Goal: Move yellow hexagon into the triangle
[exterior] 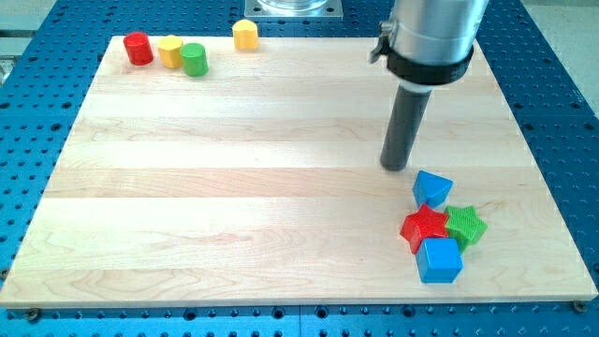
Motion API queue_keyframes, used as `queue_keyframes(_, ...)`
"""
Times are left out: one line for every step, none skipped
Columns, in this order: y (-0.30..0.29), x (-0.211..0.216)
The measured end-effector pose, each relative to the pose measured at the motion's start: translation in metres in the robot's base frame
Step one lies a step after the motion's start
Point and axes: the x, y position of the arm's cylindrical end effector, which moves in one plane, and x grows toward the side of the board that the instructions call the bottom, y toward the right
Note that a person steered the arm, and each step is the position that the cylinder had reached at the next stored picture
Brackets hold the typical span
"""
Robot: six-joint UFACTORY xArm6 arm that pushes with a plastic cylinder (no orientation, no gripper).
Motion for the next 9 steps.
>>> queue_keyframes(0.004,0.026)
queue_keyframes(0.027,0.059)
queue_keyframes(0.023,0.067)
queue_keyframes(-0.055,0.028)
queue_keyframes(-0.143,-0.018)
queue_keyframes(-0.257,-0.071)
queue_keyframes(-0.364,-0.145)
queue_keyframes(-0.433,-0.168)
queue_keyframes(-0.425,-0.206)
